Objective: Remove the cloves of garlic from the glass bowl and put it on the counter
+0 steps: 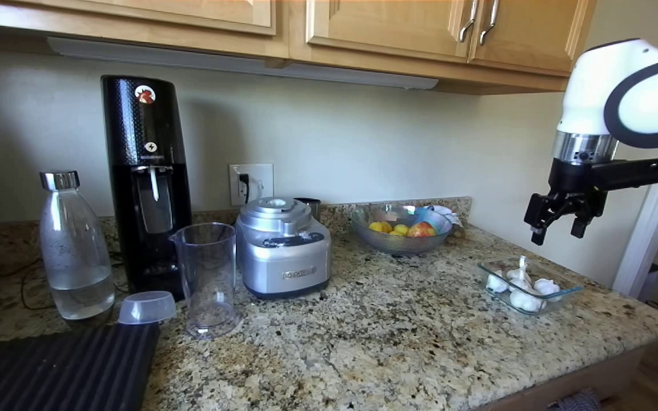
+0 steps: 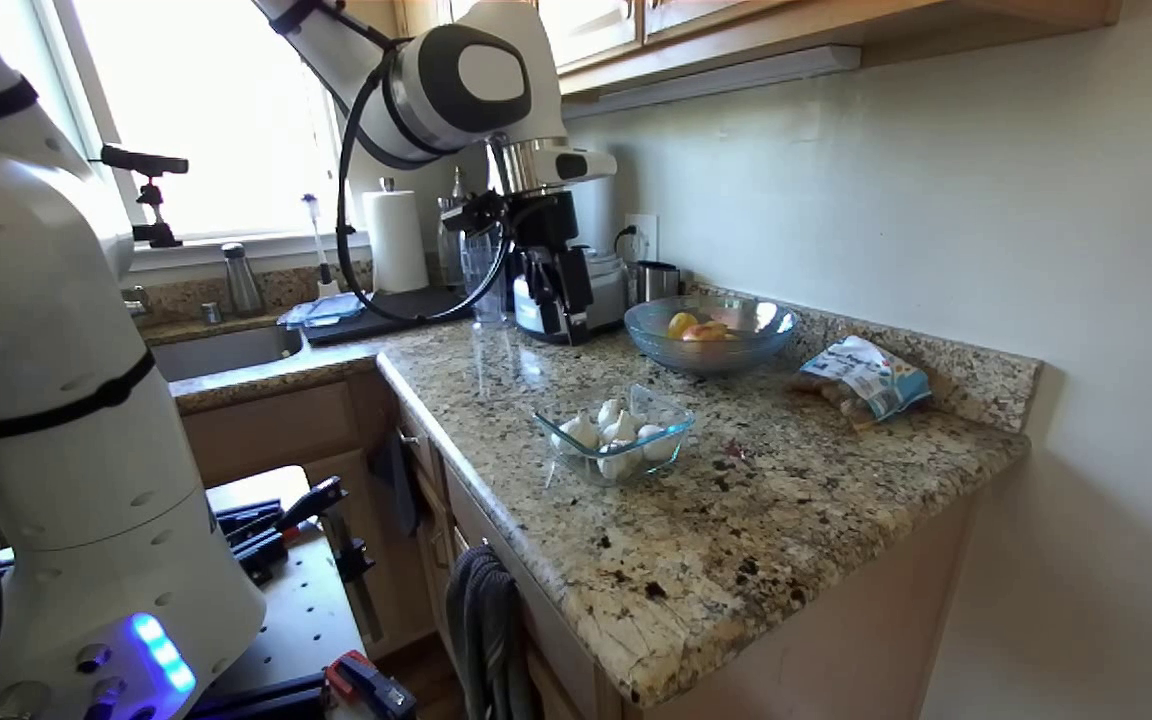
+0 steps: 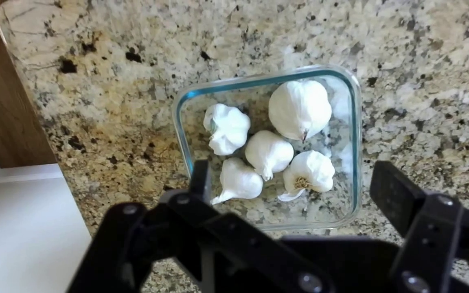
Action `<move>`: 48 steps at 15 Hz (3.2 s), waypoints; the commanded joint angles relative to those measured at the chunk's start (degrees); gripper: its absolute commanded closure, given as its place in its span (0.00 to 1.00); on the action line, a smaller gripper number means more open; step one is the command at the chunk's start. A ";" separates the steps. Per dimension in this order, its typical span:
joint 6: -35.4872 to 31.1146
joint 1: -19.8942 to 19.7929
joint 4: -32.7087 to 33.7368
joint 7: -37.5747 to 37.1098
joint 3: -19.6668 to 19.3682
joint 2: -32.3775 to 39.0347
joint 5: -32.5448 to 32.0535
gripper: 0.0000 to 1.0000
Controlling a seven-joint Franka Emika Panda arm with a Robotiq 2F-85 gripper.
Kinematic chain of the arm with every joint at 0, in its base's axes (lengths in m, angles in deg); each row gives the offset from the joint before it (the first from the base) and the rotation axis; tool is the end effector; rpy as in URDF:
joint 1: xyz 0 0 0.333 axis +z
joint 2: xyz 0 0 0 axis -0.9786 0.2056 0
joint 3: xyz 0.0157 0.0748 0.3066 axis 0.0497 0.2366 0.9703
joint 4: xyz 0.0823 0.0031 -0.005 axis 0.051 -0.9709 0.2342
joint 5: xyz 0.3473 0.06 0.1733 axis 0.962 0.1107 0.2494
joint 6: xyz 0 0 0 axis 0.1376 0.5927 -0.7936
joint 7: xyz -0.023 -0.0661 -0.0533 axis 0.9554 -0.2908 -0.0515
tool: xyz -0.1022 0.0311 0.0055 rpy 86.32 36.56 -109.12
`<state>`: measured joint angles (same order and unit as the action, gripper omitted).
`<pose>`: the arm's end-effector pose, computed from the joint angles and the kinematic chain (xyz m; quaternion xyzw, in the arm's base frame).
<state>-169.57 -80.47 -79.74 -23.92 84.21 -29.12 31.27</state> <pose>0.4161 0.0440 0.3383 0.9917 -0.0976 0.0538 0.0642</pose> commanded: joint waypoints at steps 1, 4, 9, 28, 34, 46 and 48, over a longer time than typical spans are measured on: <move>0.18 0.32 0.06 -0.11 -0.34 -0.06 -0.05 0.00; 0.18 0.31 0.06 -0.25 -0.34 -0.06 -0.05 0.00; -3.16 -1.60 0.69 -5.96 0.41 4.19 -4.91 0.00; -14.92 2.97 8.53 -15.97 -9.33 24.49 -8.09 0.00; -17.11 5.94 11.57 -15.29 -12.34 28.83 -7.62 0.07; -13.58 7.82 11.58 -14.22 -14.14 27.32 -5.48 0.86; -12.99 8.07 11.01 -14.43 -14.55 25.93 -6.48 0.87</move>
<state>-184.47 -74.06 -67.02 -38.31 71.31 -0.32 25.03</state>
